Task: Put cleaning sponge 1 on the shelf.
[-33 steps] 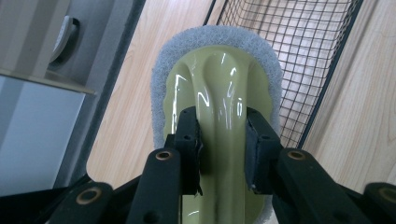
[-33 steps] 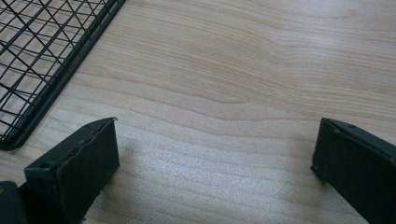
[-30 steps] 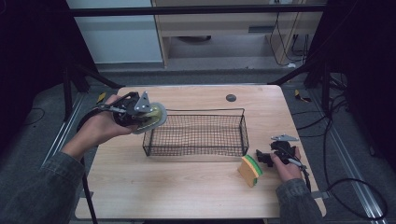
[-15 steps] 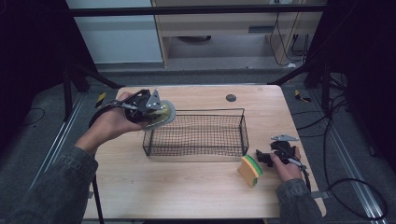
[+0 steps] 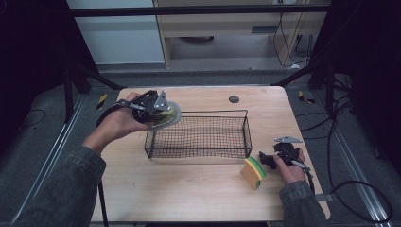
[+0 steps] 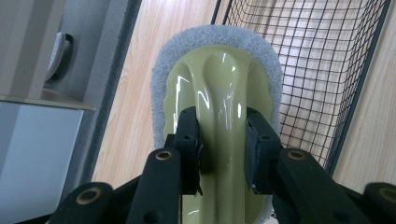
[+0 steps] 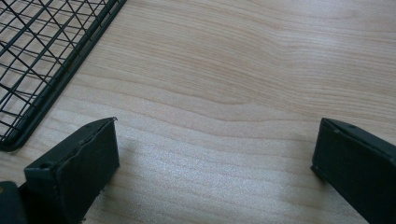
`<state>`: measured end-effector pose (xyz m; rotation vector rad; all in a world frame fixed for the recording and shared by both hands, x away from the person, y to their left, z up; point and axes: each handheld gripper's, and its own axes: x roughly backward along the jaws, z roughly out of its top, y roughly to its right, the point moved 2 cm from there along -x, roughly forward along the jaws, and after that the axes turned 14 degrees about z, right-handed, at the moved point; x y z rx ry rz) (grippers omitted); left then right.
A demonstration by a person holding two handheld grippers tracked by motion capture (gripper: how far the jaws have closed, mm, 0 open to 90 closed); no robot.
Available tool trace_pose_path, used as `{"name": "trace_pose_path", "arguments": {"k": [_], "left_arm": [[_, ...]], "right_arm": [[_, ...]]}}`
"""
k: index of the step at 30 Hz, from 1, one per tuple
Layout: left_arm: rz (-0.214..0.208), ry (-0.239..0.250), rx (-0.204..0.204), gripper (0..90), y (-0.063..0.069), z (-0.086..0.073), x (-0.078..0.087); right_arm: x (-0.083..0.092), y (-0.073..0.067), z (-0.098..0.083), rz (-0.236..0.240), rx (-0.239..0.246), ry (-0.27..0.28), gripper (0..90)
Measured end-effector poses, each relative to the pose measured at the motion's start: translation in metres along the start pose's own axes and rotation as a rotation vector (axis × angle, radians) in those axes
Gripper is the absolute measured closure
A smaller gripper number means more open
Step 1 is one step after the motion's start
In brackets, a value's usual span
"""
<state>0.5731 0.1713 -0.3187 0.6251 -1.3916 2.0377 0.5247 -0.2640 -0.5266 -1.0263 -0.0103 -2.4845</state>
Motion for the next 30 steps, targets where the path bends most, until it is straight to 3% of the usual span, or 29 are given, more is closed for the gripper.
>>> {"name": "trace_pose_path", "arguments": {"k": [16, 30], "left_arm": [[-0.063, 0.012, -0.087, 70.0, 0.019, 0.008, -0.021], [-0.083, -0.008, -0.114, 70.0, 0.026, 0.007, -0.027]], "right_arm": [[0.000, 0.000, 0.000, 0.001, -0.004, 0.000, 0.6], [-0.001, -0.001, 0.001, 0.002, -0.003, -0.001, 0.6]]}}
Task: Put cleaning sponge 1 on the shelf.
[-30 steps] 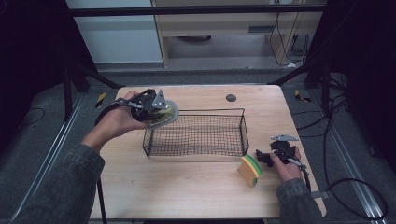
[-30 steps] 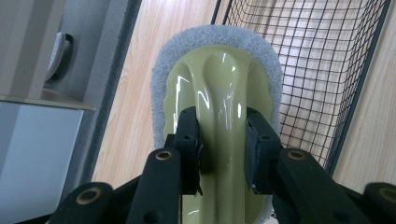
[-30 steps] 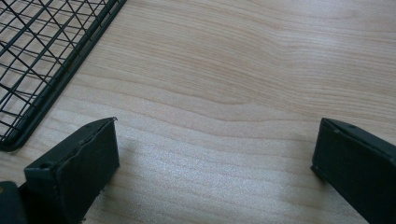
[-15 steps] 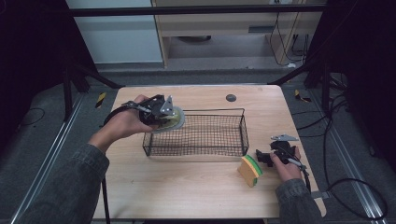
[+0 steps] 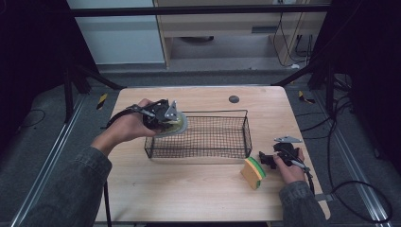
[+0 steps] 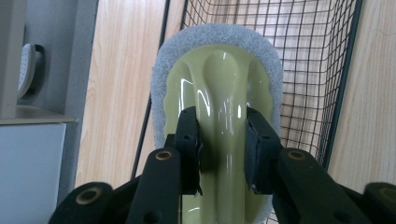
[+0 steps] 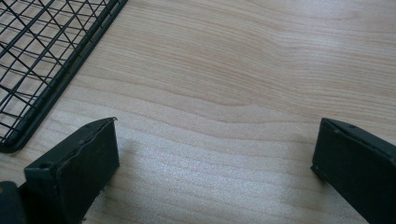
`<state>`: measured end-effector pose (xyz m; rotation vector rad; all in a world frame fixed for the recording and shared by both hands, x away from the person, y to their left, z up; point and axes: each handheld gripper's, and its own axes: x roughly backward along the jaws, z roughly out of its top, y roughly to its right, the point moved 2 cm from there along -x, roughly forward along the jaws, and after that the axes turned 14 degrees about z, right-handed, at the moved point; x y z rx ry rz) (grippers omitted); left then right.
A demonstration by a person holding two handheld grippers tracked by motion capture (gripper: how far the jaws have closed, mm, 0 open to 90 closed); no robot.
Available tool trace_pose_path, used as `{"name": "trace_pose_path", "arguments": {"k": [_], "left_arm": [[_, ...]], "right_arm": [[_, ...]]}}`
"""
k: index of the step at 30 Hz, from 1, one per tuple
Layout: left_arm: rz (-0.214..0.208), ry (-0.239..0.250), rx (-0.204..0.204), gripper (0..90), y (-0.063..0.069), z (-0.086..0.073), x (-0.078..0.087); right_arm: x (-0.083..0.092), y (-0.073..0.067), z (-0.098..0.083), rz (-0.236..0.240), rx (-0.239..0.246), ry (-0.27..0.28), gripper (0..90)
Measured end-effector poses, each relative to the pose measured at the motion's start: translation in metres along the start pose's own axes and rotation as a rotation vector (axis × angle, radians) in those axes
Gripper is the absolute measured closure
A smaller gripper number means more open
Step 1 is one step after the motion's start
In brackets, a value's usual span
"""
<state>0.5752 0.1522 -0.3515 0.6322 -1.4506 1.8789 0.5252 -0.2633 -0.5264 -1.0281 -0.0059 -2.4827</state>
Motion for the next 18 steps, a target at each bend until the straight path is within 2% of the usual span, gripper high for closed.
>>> {"name": "trace_pose_path", "arguments": {"k": [8, 18], "left_arm": [[-0.010, -0.014, -0.017, 70.0, 0.006, -0.002, -0.008], [-0.027, -0.026, -0.012, 70.0, 0.009, -0.006, -0.014]], "right_arm": [[0.000, 0.000, 0.000, 0.000, 0.000, 0.000, 0.6], [0.000, 0.000, 0.000, 0.001, 0.001, 0.003, 0.6]]}}
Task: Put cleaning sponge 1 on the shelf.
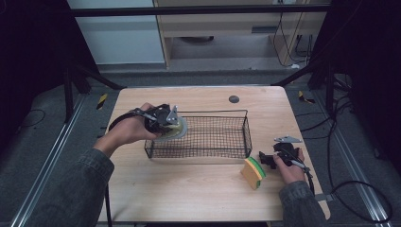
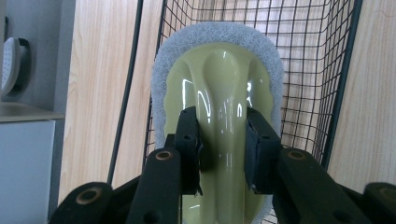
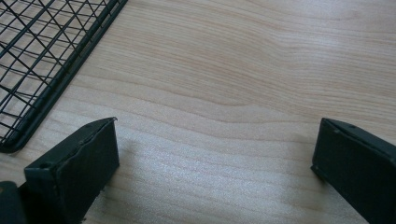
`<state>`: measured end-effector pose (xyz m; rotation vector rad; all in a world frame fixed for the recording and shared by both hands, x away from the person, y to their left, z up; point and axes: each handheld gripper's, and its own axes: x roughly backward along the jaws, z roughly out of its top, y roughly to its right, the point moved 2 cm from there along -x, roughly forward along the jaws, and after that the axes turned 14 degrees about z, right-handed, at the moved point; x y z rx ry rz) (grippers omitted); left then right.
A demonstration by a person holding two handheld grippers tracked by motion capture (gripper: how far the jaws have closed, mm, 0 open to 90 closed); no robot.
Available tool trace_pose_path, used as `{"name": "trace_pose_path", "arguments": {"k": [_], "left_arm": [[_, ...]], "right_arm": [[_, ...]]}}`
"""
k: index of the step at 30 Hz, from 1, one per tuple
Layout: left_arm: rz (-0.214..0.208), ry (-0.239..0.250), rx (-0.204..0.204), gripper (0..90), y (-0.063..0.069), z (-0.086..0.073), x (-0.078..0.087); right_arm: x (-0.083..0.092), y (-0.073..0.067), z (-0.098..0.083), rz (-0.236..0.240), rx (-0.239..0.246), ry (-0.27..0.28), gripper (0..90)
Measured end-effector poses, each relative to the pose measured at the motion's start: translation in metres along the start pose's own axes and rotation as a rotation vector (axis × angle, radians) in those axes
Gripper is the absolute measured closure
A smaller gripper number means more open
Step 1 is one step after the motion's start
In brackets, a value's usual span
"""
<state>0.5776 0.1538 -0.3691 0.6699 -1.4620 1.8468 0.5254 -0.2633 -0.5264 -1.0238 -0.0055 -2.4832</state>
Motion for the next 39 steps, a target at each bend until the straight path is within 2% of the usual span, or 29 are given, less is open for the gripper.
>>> {"name": "trace_pose_path", "arguments": {"k": [22, 37, 39], "left_arm": [[-0.028, -0.025, 0.007, 70.0, 0.005, -0.007, -0.014], [-0.053, -0.037, 0.021, 70.0, 0.011, -0.013, -0.028], [-0.058, -0.039, 0.034, 70.0, 0.013, -0.013, -0.029]], "right_arm": [[0.000, 0.000, 0.000, 0.000, -0.001, 0.000, 0.6], [0.000, 0.000, 0.000, -0.001, 0.000, -0.001, 0.6], [0.000, 0.000, 0.000, 0.000, 0.000, 0.000, 0.6]]}}
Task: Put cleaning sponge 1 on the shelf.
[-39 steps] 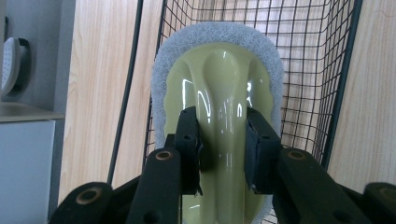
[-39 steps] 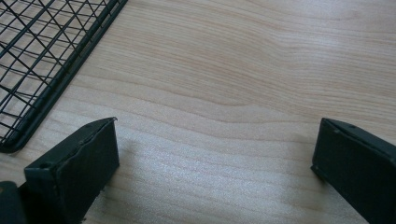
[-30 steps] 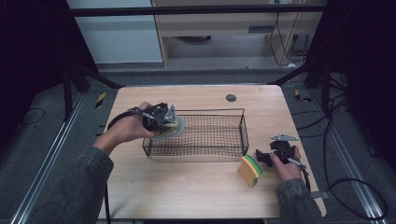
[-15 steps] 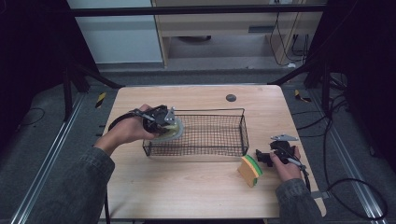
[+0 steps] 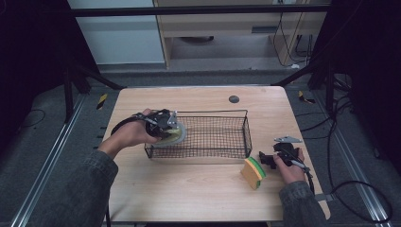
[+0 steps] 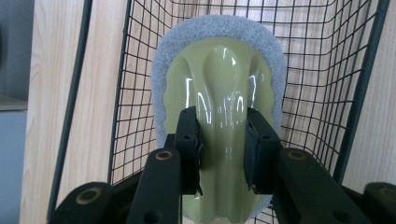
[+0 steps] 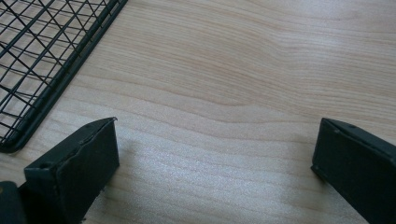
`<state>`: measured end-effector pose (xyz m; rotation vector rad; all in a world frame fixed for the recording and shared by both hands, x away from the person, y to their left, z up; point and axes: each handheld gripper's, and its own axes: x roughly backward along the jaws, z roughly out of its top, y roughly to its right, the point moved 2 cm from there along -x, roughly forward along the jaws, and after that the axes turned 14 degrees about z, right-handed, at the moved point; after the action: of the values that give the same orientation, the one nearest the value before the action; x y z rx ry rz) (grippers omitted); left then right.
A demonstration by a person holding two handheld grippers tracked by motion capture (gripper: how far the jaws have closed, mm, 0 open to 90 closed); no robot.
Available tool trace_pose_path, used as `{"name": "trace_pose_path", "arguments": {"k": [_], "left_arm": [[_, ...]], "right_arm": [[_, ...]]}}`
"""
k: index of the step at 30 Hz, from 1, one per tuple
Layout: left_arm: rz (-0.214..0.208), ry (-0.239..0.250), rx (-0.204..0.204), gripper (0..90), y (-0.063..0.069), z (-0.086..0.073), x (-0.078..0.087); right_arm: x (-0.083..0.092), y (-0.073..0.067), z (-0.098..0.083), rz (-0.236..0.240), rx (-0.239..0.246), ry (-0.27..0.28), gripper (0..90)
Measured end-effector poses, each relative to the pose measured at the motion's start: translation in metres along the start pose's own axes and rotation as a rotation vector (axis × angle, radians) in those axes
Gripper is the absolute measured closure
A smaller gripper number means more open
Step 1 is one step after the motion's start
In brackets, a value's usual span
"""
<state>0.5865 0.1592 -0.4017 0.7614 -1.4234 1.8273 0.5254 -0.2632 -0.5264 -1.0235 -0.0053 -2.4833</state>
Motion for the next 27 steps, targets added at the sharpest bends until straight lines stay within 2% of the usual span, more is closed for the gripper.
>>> {"name": "trace_pose_path", "arguments": {"k": [1, 3, 4, 5, 16, 27], "left_arm": [[0.003, 0.001, -0.011, 70.0, -0.001, 0.000, -0.001], [0.001, -0.007, -0.015, 70.0, 0.000, 0.000, -0.003], [-0.007, -0.012, -0.003, 70.0, 0.002, -0.001, -0.005], [-0.006, -0.010, -0.013, 70.0, 0.001, -0.001, -0.006], [-0.040, -0.035, 0.020, 69.9, 0.006, -0.009, -0.022], [-0.054, -0.044, 0.037, 69.6, 0.008, -0.004, -0.031]], "right_arm": [[0.000, 0.000, 0.000, -0.001, 0.001, -0.001, 0.6], [0.000, 0.000, 0.000, 0.000, 0.000, 0.000, 0.6], [0.000, 0.000, 0.000, 0.000, 0.000, 0.000, 0.6], [0.000, 0.000, 0.000, -0.001, 0.001, -0.001, 0.6], [0.000, 0.000, 0.000, -0.001, 0.001, -0.001, 0.6], [0.000, 0.000, 0.000, -0.001, 0.001, -0.001, 0.6]]}}
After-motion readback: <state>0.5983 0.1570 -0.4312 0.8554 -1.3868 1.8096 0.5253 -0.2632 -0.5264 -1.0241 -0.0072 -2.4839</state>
